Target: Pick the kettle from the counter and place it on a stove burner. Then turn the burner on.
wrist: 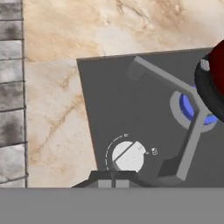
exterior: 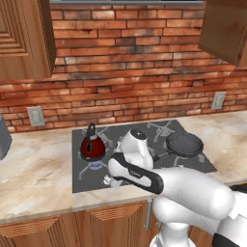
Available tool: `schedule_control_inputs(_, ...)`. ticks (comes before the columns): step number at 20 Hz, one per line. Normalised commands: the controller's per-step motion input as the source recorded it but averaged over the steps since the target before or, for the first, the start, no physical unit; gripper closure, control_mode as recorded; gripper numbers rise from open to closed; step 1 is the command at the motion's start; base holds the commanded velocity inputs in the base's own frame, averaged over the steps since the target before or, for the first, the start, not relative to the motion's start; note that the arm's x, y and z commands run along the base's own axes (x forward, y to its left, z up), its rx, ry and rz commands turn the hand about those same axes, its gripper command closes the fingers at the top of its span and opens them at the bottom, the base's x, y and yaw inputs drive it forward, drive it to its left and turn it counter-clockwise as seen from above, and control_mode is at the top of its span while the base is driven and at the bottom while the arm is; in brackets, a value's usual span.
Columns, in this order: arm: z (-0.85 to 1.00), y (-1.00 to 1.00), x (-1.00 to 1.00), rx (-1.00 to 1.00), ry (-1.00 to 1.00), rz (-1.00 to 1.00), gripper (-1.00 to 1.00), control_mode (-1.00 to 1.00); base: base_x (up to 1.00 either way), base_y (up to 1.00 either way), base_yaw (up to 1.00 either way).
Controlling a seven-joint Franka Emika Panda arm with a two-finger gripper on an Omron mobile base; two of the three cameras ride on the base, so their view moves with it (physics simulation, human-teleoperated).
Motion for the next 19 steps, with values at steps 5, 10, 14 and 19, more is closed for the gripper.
schedule_control_inputs(5,1.0,0.08,-0.12,0.0,-0.06,-0.04,-1.0,-1.0,0.0,0.0,0.0)
schedule_control_inputs(10,1.0,-0.08,-0.77,0.0,0.0,-0.12,-1.0,-1.0,0.0,0.0,0.0)
schedule_control_inputs(14,1.0,-0.54,-1.0,0.05,-0.06,-0.1,-1.0,-1.0,0.0,0.0,0.0)
schedule_control_inputs(19,0.96,-0.88,-1.0,0.16,-0.14,-0.07,-1.0,-1.0,0.0,0.0,0.0)
